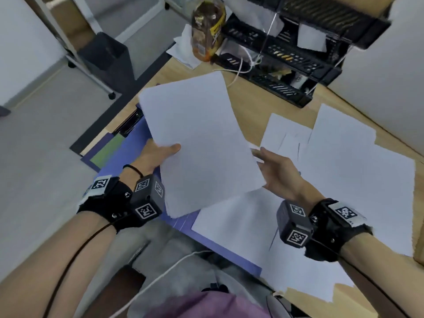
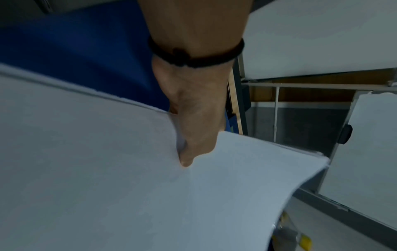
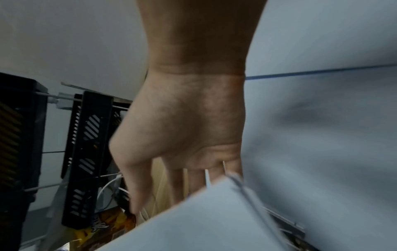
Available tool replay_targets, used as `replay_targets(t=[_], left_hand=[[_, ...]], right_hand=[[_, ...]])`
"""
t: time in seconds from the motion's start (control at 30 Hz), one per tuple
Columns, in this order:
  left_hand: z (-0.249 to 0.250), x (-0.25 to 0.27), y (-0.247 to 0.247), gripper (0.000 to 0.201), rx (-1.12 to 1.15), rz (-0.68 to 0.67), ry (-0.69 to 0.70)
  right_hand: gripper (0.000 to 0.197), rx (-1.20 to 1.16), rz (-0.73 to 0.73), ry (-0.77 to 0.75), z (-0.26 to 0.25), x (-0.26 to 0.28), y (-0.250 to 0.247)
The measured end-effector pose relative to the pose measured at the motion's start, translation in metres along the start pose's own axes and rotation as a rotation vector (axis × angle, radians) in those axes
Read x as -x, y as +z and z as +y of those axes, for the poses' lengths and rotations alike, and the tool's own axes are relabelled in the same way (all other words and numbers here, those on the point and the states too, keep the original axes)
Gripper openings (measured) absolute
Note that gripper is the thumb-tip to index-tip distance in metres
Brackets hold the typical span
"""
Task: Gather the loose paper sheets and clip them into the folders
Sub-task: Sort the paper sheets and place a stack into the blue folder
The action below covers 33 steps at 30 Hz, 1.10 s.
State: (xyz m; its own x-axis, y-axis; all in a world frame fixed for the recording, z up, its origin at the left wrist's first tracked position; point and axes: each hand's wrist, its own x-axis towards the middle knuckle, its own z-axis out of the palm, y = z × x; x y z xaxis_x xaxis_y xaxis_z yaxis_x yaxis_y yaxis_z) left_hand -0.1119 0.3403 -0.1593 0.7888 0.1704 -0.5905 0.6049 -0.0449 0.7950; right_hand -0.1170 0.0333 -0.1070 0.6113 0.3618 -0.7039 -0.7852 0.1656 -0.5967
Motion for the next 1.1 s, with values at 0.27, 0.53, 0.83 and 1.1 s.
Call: replay_targets(t=[0.27, 0.53, 0.83, 1.1], left_hand=[[0.007, -0.012, -0.044, 0.041, -0.446, -0.405, -0.024], [-0.011, -0.053, -0.061, 0.027, -0.323, 0.043, 0.214], [-0.012, -0.06, -0.061, 0.051, -0.819, 0.257, 0.209], [-0.008, -0.052, -0.036, 0.06, -0.965, 0.201, 0.127]], right_hand=[[0.026, 0.308, 0.065, 0.074, 0.026, -0.068, 0.066], [0.031, 0.567, 0.318, 0.123, 0.054, -0.108, 0.082], [0.025, 0.564, 0.326, 0.12, 0.054, -0.101, 0.068], [0.028, 0.59, 0.427, 0.124, 0.05, -0.086, 0.049]])
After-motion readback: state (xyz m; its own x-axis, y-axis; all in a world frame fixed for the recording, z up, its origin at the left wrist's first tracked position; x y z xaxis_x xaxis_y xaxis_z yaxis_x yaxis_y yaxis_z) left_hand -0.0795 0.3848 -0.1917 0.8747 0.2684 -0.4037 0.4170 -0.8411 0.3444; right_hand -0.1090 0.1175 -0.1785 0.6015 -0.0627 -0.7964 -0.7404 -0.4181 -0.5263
